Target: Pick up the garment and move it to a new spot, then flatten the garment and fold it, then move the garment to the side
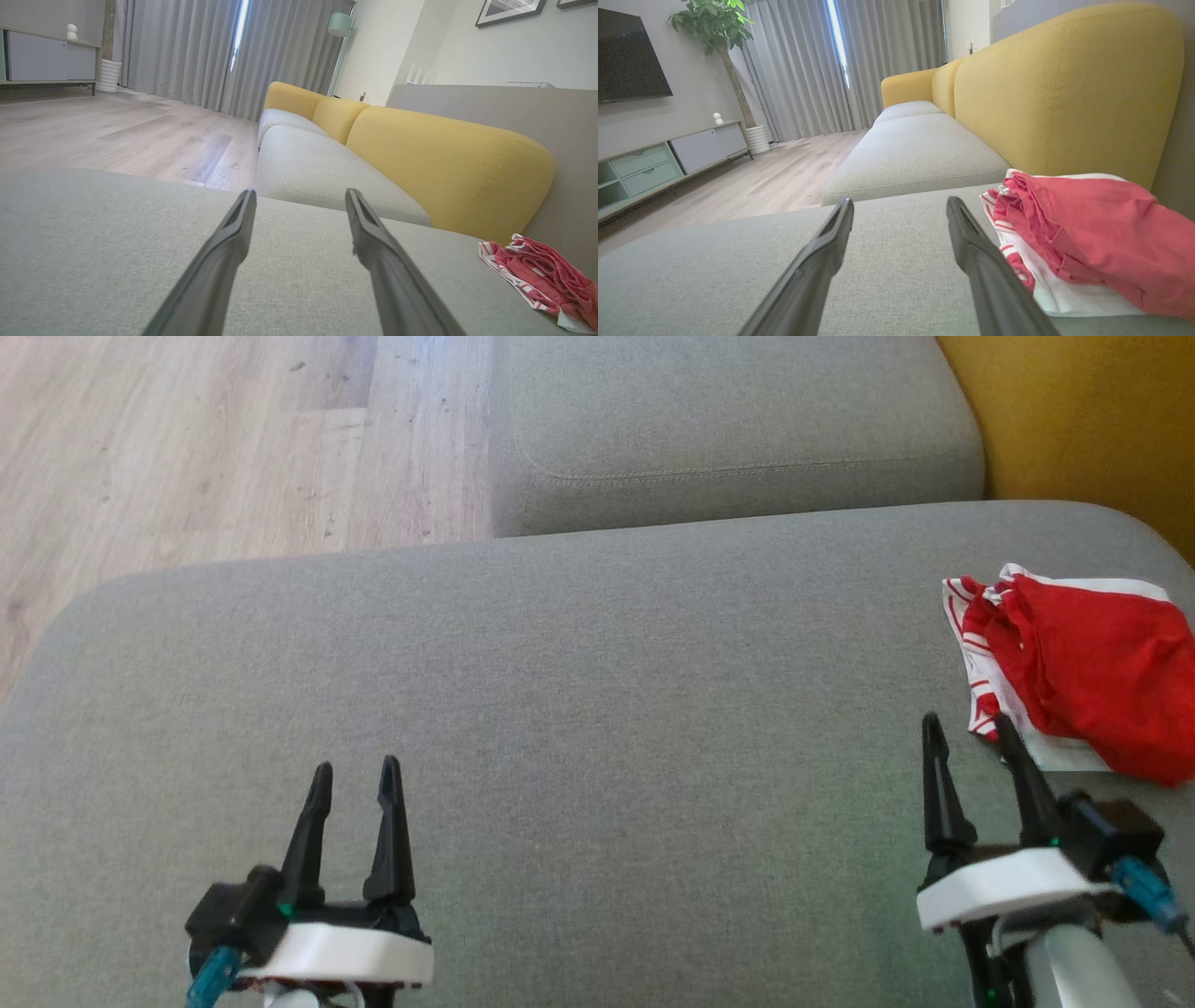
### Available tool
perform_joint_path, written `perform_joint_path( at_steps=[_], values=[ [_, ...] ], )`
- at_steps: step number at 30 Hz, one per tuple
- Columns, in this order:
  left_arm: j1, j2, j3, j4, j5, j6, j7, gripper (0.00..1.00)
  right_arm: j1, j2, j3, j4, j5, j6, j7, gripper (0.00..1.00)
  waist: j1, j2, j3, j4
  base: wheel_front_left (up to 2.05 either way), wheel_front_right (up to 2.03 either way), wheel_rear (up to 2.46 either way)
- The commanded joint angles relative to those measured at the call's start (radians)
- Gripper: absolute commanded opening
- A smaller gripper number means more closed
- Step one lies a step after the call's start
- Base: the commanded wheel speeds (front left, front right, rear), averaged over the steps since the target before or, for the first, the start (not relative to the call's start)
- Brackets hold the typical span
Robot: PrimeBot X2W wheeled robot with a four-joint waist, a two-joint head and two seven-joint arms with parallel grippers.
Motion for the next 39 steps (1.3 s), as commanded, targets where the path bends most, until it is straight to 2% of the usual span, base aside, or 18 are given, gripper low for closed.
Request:
perform_joint_path(
  at_steps=[1, 9, 39],
  values=[
    [-0.025, 0.006, 0.037, -0.028, 0.000, 0.004, -0.006, 1.00, -0.030, 0.001, 0.031, -0.036, 0.013, -0.001, -0.020, 1.00, 0.0001, -0.0001, -0.001, -0.001, 0.00, 0.00, 0.00],
    [-0.009, 0.006, 0.061, -0.041, -0.008, 0.026, -0.006, 1.00, -0.010, 0.002, 0.047, -0.028, 0.032, -0.001, -0.036, 1.00, 0.0001, -0.0001, 0.002, -0.010, 0.00, 0.00, 0.00],
    [-0.007, 0.006, 0.074, -0.031, -0.043, 0.035, -0.006, 1.00, -0.017, 0.002, 0.066, -0.048, 0.065, -0.001, -0.038, 1.00, 0.0001, -0.0001, 0.000, -0.014, 0.00, 0.00, 0.00]
  ],
)
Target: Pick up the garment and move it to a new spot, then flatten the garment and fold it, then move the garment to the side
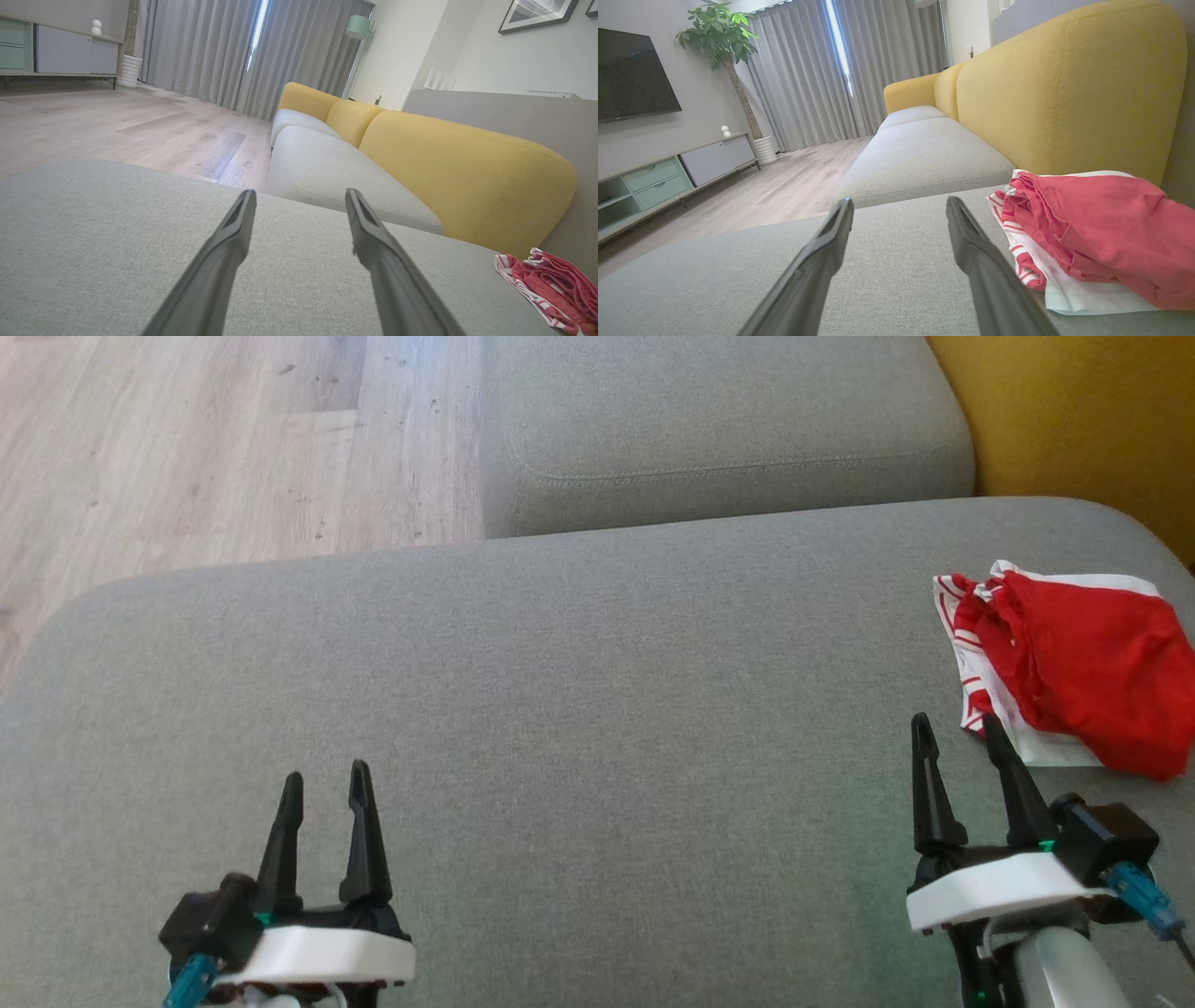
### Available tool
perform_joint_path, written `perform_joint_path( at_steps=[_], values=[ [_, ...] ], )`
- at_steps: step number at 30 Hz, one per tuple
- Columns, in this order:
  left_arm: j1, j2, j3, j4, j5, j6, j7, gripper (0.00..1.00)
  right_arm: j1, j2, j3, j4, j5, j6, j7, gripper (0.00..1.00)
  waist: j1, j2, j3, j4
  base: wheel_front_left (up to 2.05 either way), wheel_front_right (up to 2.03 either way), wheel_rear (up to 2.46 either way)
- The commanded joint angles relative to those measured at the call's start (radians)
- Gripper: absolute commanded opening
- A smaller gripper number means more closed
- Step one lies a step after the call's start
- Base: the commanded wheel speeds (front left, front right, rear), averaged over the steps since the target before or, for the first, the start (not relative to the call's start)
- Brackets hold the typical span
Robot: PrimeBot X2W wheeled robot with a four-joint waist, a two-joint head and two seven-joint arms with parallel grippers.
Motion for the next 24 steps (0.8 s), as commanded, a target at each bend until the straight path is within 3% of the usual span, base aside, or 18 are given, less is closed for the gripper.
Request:
perform_joint_path(
  at_steps=[1, 7, 8, 11, 24],
  values=[
    [-0.026, 0.005, 0.038, -0.028, -0.008, 0.007, -0.006, 1.00, -0.041, -0.004, 0.027, -0.037, 0.007, -0.001, -0.014, 1.00, 0.0000, 0.0000, 0.000, 0.000, 0.00, 0.00, 0.00],
    [-0.025, 0.005, 0.041, -0.030, -0.013, 0.010, -0.006, 1.00, -0.042, -0.004, 0.037, -0.030, 0.015, -0.001, -0.014, 1.00, 0.0000, 0.0000, 0.002, -0.001, 0.00, 0.00, 0.00],
    [0.000, 0.000, 0.002, 0.000, -0.009, 0.007, 0.000, 0.00, 0.000, 0.000, 0.010, 0.001, 0.012, 0.000, 0.000, 0.00, 0.0000, 0.0000, 0.001, -0.001, 0.00, 0.00, 0.00],
    [0.016, -0.002, -0.003, 0.043, -0.010, 0.007, 0.001, 0.00, 0.016, 0.001, 0.009, 0.045, 0.013, 0.000, 0.002, 0.00, 0.0000, 0.0000, 0.002, -0.002, 0.00, 0.00, 0.00],
    [0.003, -0.001, 0.023, 0.039, -0.134, 0.000, 0.039, 0.00, 0.008, 0.000, -0.007, 0.035, 0.156, 0.000, 0.040, 0.00, 0.0000, 0.0000, 0.008, -0.001, 0.00, 0.00, 0.00]
  ],
)
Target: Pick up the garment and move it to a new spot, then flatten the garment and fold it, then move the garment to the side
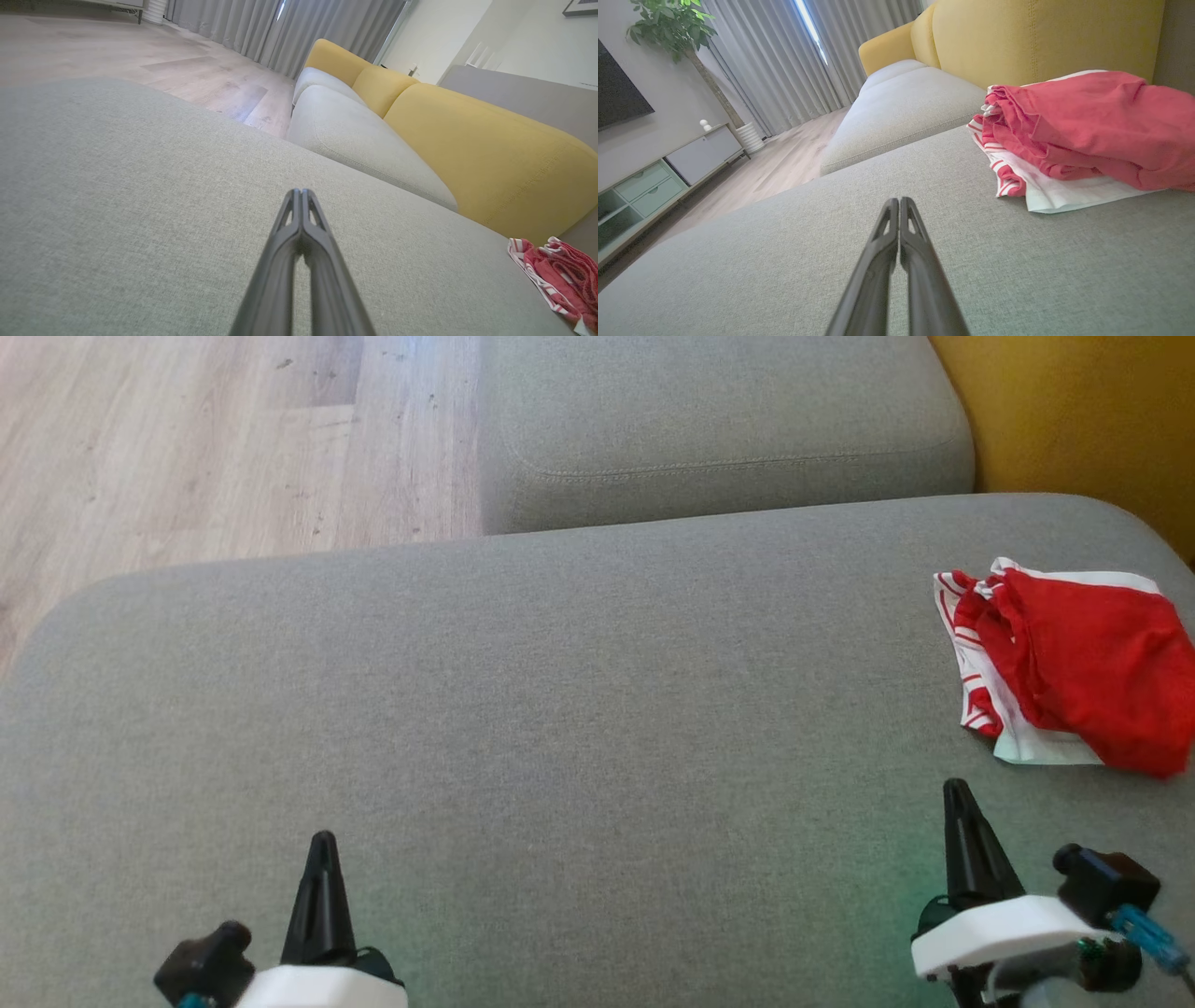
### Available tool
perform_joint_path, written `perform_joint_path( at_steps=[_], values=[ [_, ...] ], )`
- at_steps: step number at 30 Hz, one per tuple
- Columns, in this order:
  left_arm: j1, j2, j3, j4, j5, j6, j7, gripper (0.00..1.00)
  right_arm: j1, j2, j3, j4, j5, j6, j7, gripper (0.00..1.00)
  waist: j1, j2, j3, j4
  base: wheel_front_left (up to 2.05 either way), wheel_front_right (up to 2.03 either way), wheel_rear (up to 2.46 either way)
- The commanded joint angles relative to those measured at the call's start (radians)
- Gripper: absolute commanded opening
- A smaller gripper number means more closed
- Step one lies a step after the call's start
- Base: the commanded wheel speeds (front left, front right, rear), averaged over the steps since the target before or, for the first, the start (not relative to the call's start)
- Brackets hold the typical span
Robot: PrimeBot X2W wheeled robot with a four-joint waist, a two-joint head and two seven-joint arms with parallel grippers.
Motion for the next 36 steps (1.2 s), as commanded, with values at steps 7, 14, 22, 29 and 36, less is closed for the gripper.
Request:
perform_joint_path(
  at_steps=[7, 14, 22, 29, 36],
  values=[
    [-0.057, 0.001, 0.033, -0.038, -0.086, -0.010, 0.024, 0.00, -0.054, -0.001, -0.014, -0.045, 0.101, 0.000, 0.023, 0.00, 0.0000, -0.0001, 0.004, 0.000, 0.00, 0.00, 0.00],
    [-0.063, 0.002, 0.047, -0.041, -0.152, -0.014, 0.045, 0.00, -0.058, -0.002, -0.022, -0.051, 0.178, 0.000, 0.043, 0.00, 0.0000, -0.0001, 0.007, 0.001, 0.00, 0.00, 0.00],
    [-0.070, 0.002, 0.060, -0.044, -0.219, -0.018, 0.065, 0.00, -0.062, -0.002, -0.031, -0.057, 0.256, 0.000, 0.064, 0.00, 0.0000, -0.0001, 0.011, 0.001, 0.00, 0.00, 0.00],
    [-0.076, 0.002, 0.074, -0.047, -0.286, -0.022, 0.086, 0.00, -0.066, -0.002, -0.039, -0.063, 0.332, 0.000, 0.084, 0.00, 0.0000, -0.0001, 0.014, 0.002, 0.00, 0.00, 0.00],
    [-0.083, 0.003, 0.087, -0.050, -0.353, -0.025, 0.107, 0.00, -0.071, -0.002, -0.047, -0.069, 0.409, 0.000, 0.104, 0.00, 0.0000, -0.0001, 0.018, 0.002, 0.00, 0.00, 0.00]
  ],
)
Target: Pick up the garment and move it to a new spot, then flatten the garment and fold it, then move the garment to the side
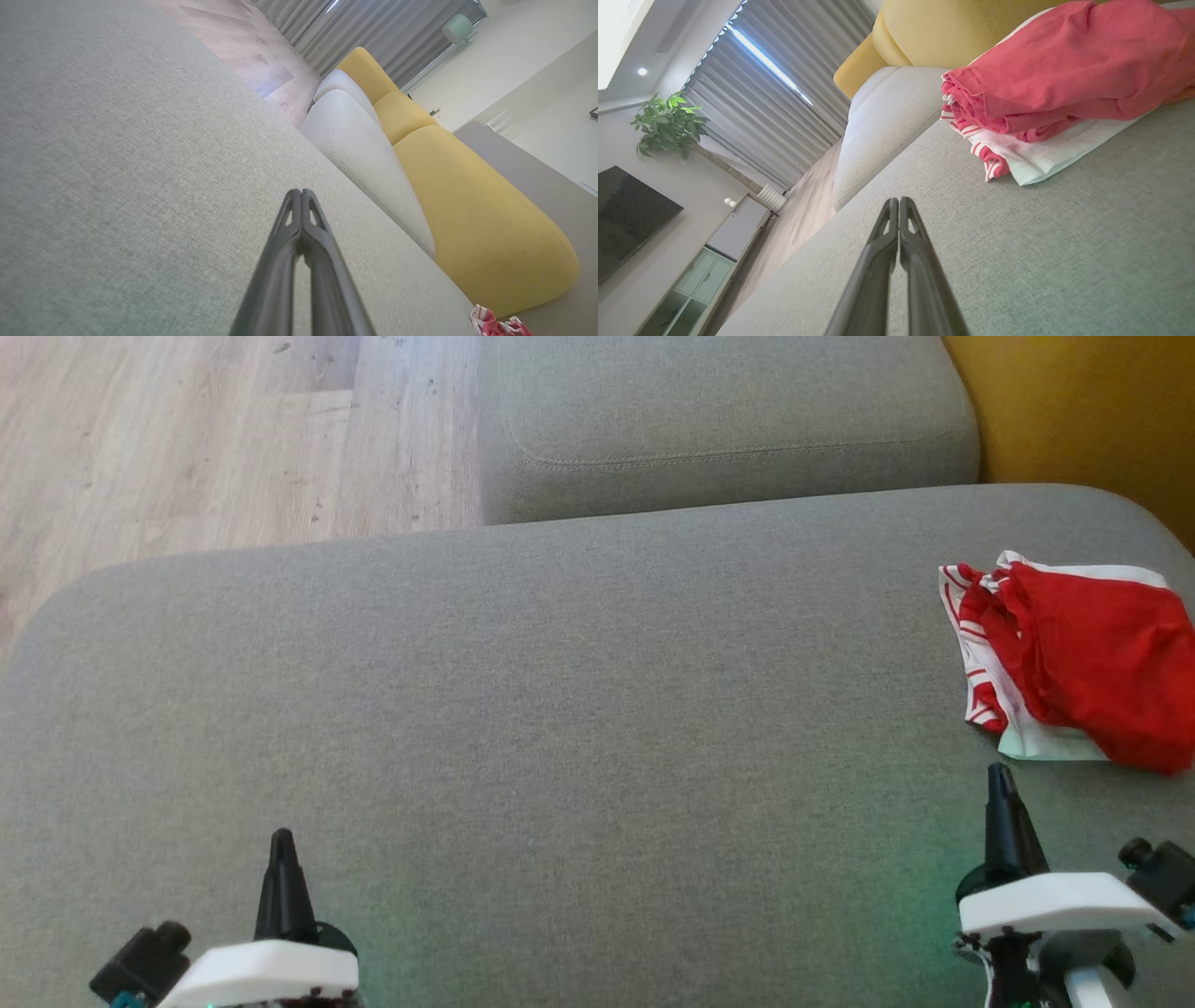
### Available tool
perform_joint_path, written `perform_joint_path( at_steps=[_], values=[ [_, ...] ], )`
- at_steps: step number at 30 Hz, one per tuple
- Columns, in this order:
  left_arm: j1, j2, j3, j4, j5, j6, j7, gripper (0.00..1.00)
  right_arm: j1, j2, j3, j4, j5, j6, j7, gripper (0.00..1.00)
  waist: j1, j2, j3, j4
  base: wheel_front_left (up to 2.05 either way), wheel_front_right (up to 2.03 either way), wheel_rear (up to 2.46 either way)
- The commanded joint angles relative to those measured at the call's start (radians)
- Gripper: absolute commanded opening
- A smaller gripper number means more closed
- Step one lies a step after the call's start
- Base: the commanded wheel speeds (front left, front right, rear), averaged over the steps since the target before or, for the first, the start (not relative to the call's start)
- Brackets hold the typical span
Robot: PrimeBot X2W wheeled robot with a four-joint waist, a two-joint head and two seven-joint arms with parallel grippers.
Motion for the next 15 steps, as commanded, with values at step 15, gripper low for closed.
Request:
perform_joint_path(
  at_steps=[15],
  values=[
    [-0.073, 0.004, 0.054, -0.044, -0.155, -0.015, 0.048, 0.00, -0.060, -0.003, -0.016, -0.051, 0.182, 0.000, 0.048, 0.00, -0.0001, 0.0000, 0.008, 0.001, 0.00, 0.00, 0.00]
  ],
)
